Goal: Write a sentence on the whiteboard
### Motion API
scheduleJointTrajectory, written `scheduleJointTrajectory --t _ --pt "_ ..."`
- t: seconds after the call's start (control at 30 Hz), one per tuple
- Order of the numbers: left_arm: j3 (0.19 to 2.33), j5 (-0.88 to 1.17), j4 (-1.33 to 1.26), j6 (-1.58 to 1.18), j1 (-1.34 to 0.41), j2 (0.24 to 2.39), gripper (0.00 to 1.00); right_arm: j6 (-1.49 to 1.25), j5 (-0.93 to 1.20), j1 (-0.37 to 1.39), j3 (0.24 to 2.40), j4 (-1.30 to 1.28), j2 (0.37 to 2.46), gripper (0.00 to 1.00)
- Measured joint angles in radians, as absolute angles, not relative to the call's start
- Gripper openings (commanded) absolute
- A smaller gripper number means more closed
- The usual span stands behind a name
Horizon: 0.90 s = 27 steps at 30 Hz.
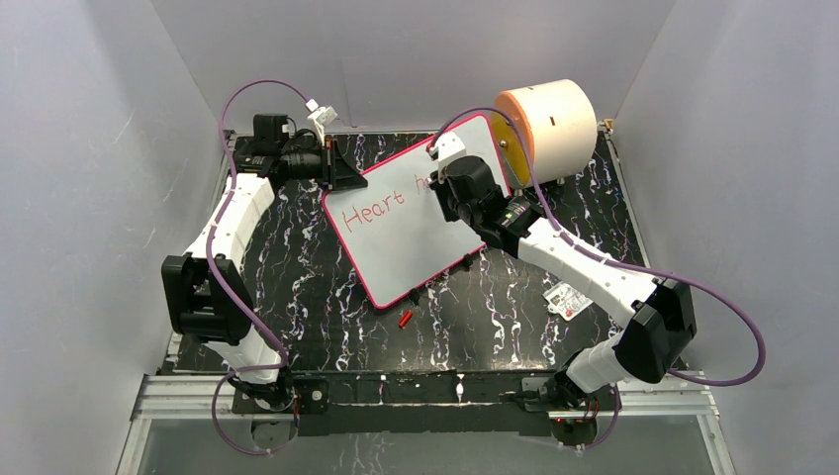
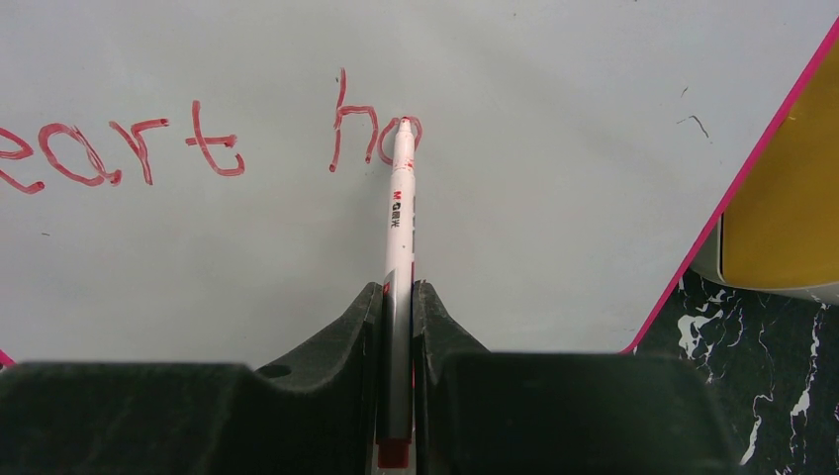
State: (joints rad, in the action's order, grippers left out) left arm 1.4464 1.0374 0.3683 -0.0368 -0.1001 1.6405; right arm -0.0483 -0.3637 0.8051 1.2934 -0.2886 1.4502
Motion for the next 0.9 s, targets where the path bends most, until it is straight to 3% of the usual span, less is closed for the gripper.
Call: scheduleJointTrajectory --t 0.9 --pt "1.446 1.038 0.371 -0.036 -0.1 1.641 0.0 -0.018 -0.397 0.785 1.313 -0.259 1.439 0.0"
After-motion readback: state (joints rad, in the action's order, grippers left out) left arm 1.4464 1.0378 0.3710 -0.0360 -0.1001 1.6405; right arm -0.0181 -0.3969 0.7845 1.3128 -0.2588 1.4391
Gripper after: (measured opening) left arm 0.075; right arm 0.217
